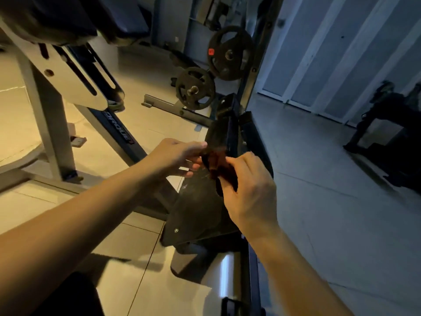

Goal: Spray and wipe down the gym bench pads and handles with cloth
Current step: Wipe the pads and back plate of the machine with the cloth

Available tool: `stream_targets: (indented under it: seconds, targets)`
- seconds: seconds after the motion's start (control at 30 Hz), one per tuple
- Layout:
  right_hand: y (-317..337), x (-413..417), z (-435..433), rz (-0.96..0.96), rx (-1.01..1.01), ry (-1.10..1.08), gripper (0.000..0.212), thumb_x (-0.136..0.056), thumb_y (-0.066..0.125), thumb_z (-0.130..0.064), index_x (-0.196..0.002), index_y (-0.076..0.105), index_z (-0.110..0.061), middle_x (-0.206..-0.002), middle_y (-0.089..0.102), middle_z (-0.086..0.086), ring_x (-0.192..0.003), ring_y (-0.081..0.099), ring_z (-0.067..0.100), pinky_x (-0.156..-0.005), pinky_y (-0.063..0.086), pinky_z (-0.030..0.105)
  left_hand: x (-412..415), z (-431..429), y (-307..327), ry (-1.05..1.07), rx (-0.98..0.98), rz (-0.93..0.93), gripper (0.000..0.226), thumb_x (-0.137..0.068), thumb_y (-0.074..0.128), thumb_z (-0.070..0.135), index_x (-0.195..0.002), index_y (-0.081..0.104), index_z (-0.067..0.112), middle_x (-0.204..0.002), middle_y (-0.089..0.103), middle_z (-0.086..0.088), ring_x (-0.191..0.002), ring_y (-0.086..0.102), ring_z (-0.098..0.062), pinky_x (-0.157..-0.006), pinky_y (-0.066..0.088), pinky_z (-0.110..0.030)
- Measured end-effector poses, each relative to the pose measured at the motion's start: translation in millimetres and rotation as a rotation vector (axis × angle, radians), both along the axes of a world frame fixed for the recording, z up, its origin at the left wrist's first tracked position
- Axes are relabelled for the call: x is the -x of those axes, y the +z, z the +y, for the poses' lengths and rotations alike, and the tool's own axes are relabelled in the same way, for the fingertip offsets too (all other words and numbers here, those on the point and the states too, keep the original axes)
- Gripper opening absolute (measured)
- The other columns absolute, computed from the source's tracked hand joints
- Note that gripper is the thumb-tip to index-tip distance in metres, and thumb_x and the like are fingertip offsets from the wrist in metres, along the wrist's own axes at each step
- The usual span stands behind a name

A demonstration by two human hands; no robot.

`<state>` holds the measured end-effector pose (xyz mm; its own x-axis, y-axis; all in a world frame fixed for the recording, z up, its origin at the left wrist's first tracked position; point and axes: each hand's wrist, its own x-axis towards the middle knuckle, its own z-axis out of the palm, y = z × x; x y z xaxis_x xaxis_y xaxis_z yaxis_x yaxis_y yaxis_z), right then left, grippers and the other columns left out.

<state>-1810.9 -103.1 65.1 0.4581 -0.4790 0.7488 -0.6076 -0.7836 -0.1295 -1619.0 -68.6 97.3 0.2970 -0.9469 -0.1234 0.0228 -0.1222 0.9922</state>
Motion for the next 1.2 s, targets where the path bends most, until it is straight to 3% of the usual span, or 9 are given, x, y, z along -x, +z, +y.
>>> stream_targets:
  seconds: [0.17, 0.37, 0.47, 0.57, 0.7, 0.8, 0.93, 1.1, 1.2]
  targets:
    - [-60.7, 74.0, -3.8, 0.122, -0.089, 0.017, 0.029, -0.088, 0.072, -0.031, -0.111, 0.067, -0.014, -0.096, 0.060, -0.002, -0.086, 0.059, 0.012, -0.069, 0.059, 0.035, 16.6, 8.2, -0.6, 0.103, 0.001, -0.015, 0.040, -0.094, 0.068, 0.042, -0.110, 0.074, 0.005, -0.107, 0.075, -0.014, -0.085, 0.071, -0.017, -0.068, 0.057, -0.027]
    - [3.1, 30.7, -22.9, 0.117, 0.112, 0.147, 0.030, -0.082, 0.082, -0.023, -0.107, 0.069, -0.011, -0.096, 0.065, 0.005, -0.084, 0.061, 0.017, -0.072, 0.053, 0.030, 52.6, 13.8, 18.8, 0.254, -0.094, -0.076, 0.048, -0.094, 0.068, 0.048, -0.119, 0.066, 0.008, -0.114, 0.070, -0.008, -0.102, 0.067, -0.020, -0.074, 0.054, -0.030]
    - [-4.9, 50.6, -29.7, 0.112, 0.080, 0.184, 0.032, -0.078, 0.086, -0.021, -0.103, 0.070, -0.010, -0.093, 0.066, 0.006, -0.079, 0.062, 0.018, -0.068, 0.057, 0.032, 69.3, 20.8, 33.8, 0.306, -0.168, -0.062, 0.045, -0.096, 0.064, 0.050, -0.114, 0.064, 0.009, -0.119, 0.067, -0.010, -0.107, 0.064, -0.022, -0.092, 0.056, -0.039]
    - [-38.1, 95.0, -40.1, 0.177, 0.043, 0.195, 0.032, -0.076, 0.089, -0.024, -0.099, 0.070, -0.013, -0.089, 0.063, 0.002, -0.074, 0.060, 0.014, -0.064, 0.056, 0.028, 89.5, 23.1, 41.2, 0.364, -0.173, -0.129, 0.048, -0.088, 0.074, 0.049, -0.114, 0.062, 0.010, -0.122, 0.066, -0.011, -0.115, 0.062, -0.029, -0.106, 0.050, -0.050]
    - [-43.4, 109.4, -49.4, 0.219, 0.057, 0.283, 0.028, -0.079, 0.087, -0.025, -0.100, 0.071, -0.015, -0.090, 0.063, 0.000, -0.077, 0.060, 0.013, -0.068, 0.056, 0.028, 108.4, 12.3, 45.8, 0.461, -0.239, -0.364, 0.058, -0.080, 0.084, 0.041, -0.120, 0.059, 0.007, -0.117, 0.069, -0.013, -0.109, 0.067, -0.029, -0.095, 0.057, -0.046]
    - [-12.9, 74.8, -45.2, 0.141, 0.112, 0.330, 0.031, -0.082, 0.083, -0.023, -0.107, 0.070, -0.011, -0.098, 0.067, 0.007, -0.086, 0.065, 0.019, -0.076, 0.058, 0.035, 107.4, 8.2, 52.7, 0.450, -0.297, -0.415, 0.061, -0.080, 0.085, 0.039, -0.122, 0.056, 0.006, -0.115, 0.069, -0.014, -0.106, 0.067, -0.030, -0.087, 0.056, -0.044]
    - [2.5, 53.0, -39.9, 0.142, 0.095, 0.353, 0.030, -0.082, 0.082, -0.022, -0.106, 0.068, -0.010, -0.098, 0.066, 0.008, -0.083, 0.064, 0.019, -0.073, 0.057, 0.034, 100.1, 3.3, 56.2, 0.445, -0.315, -0.451, 0.059, -0.080, 0.085, 0.039, -0.120, 0.056, 0.007, -0.109, 0.068, -0.014, -0.103, 0.066, -0.030, -0.094, 0.054, -0.047]
    - [-44.4, 106.6, -50.2, 0.347, 0.093, 0.356, 0.030, -0.078, 0.087, -0.026, -0.101, 0.072, -0.015, -0.092, 0.062, 0.001, -0.077, 0.060, 0.011, -0.068, 0.057, 0.026, 90.1, -2.6, 43.4, 0.414, -0.252, -0.531, 0.042, -0.082, 0.083, 0.040, -0.093, 0.054, 0.013, -0.098, 0.066, -0.011, -0.094, 0.067, -0.026, -0.091, 0.058, -0.041]
    - [-53.7, 134.0, -61.1, 0.345, -0.151, 0.303, 0.034, -0.088, 0.078, -0.031, -0.118, 0.071, -0.018, -0.105, 0.063, -0.005, -0.092, 0.060, 0.007, -0.082, 0.060, 0.027, 86.0, -7.3, 44.4, 0.405, -0.239, -0.592, 0.041, -0.082, 0.084, 0.040, -0.085, 0.051, 0.015, -0.092, 0.064, -0.008, -0.090, 0.067, -0.024, -0.091, 0.059, -0.040]
